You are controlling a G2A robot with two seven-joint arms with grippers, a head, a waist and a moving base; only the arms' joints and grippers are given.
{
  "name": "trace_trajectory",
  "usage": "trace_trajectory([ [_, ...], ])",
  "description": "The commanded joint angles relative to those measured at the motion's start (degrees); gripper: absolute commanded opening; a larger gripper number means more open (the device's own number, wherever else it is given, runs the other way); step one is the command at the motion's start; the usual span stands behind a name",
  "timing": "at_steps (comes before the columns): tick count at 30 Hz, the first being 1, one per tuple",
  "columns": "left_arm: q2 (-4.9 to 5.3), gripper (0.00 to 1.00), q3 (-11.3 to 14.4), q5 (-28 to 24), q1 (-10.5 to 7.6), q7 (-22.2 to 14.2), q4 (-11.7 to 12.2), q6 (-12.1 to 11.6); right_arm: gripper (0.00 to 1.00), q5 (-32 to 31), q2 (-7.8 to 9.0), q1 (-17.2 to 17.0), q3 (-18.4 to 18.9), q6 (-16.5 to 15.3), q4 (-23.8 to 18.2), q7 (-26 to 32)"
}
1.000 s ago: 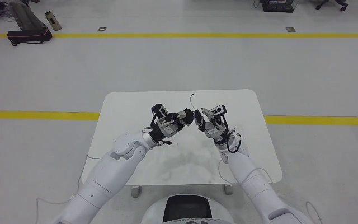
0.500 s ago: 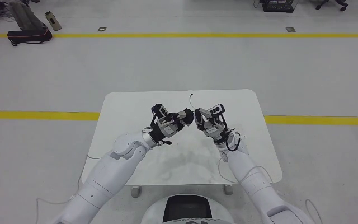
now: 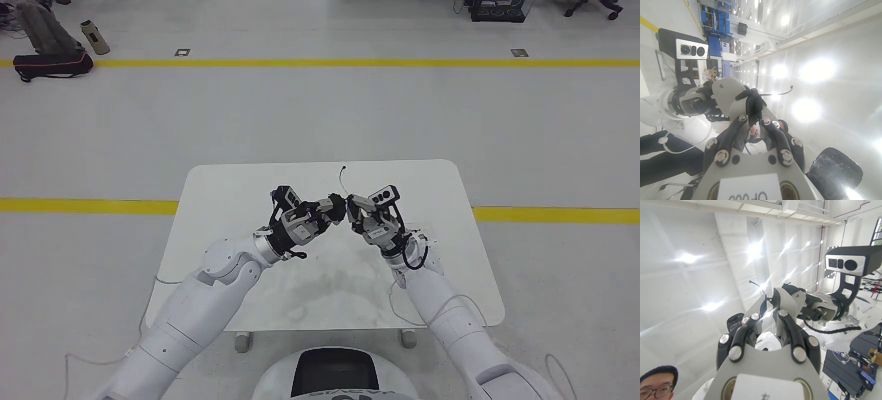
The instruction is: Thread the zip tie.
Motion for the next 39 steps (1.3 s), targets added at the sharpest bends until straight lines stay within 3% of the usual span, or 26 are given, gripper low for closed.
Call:
trace_trajectory([
  [1, 0.0, 0.0, 0.0, 0.0, 0.0, 0.0, 0.0, 0.0, 0.0, -0.12, -0.02, 0.04, 0.03, 0.02, 0.09, 0.09],
  [39, 0.0, 0.0, 0.0, 0.0, 0.0, 0.0, 0.0, 0.0, 0.0, -4.14, 0.66, -2.36, 2.47, -0.55, -1.52, -2.79],
])
